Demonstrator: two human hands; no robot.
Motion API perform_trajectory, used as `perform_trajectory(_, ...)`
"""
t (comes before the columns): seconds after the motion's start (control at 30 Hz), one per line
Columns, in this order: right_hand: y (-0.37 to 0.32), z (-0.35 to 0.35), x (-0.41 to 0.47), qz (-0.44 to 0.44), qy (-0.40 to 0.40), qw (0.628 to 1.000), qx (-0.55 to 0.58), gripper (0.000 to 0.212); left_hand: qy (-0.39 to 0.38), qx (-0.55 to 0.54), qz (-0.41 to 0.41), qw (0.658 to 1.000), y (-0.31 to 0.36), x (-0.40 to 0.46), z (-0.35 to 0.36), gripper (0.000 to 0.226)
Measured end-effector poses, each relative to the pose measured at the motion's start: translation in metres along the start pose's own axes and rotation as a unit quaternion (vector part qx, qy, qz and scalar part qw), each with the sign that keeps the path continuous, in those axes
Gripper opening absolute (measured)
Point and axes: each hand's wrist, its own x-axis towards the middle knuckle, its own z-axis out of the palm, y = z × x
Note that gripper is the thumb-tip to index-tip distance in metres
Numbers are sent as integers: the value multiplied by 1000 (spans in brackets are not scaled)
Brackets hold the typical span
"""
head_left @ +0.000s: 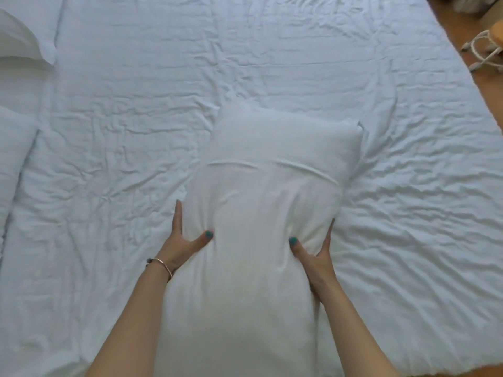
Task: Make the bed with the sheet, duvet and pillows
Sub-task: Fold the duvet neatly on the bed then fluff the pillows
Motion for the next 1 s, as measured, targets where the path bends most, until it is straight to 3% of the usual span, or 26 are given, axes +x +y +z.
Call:
perform_trajectory(0.07,-15,0,-12,-42,9,999,-8,133,9,-10,57,998,17,-12,3,134)
perform_trajectory(0.17,-42,-2,-38,-91,21,996,-17,122,29,-4,144,989,43,-31,-8,121)
perform_trajectory(0.4,-119,58,-119,-205,-26,978,-27,116,44,14,264,963,73,-85,-112,118)
perform_trajectory(0.57,-151,158,-190,-271,-34,962,-15,112,101,19,341,934,59,-138,-232,110)
perform_trajectory(0.73,-187,287,-257,-325,-47,945,-2,112,155,33,362,919,38,-201,-385,106)
perform_trajectory(1.0,-251,489,-330,-363,-180,913,-41,106,276,45,349,894,-3,-288,-608,99)
